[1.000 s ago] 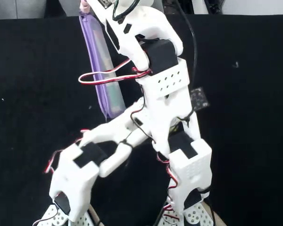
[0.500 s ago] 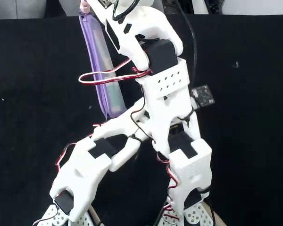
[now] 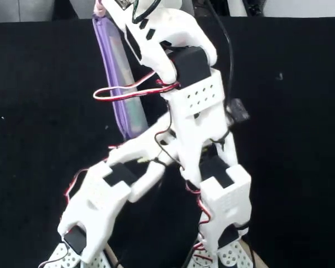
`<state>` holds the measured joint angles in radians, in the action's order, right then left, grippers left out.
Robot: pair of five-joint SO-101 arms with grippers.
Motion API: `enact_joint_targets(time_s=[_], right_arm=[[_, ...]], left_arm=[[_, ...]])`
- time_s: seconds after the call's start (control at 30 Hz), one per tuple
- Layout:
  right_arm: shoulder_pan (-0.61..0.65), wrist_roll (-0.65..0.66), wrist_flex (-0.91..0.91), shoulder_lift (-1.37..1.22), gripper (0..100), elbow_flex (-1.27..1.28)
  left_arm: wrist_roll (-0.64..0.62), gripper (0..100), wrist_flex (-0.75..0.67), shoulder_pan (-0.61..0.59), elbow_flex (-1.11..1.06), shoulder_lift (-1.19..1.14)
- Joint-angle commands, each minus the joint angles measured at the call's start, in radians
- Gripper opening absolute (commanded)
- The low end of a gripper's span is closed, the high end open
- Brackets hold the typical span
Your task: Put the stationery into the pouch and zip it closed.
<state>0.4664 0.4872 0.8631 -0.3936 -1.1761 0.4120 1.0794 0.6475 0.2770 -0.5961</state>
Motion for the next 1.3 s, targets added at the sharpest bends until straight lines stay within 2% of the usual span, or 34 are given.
enact_joint_targets(time_s=[0.0,0.1,0.4,0.6,0.83,1.0,1.13,1.27], right_arm=[[-0.011,0.005,0.029,0.054,1.1,-0.136],[-0.009,0.003,0.064,0.053,1.1,-0.213],[-0.011,0.006,0.08,0.054,1.1,-0.298],[-0.011,0.006,0.08,0.054,1.1,-0.311],[-0.011,0.005,0.08,0.054,1.1,-0.311],[-0.011,0.002,0.091,0.053,1.1,-0.306],[-0.003,0.002,0.172,0.054,1.1,-0.312],[-0.008,-0.025,0.278,0.054,1.1,-0.369]], left_arm=[[-0.164,3,0.008,-0.085,0.062,0.14],[-0.218,3,0.014,-0.131,0.025,0.227],[-0.215,3,0.008,-0.14,-0.263,0.624],[-0.213,3,-0.104,-0.16,-0.55,0.961],[-0.221,3,-0.239,-0.188,-0.855,1.467],[-0.222,3,-0.25,-0.288,-0.961,1.872],[-0.238,3,-0.25,-0.397,-0.992,2.165],[-0.336,3,-0.253,-0.529,-0.998,2.295]])
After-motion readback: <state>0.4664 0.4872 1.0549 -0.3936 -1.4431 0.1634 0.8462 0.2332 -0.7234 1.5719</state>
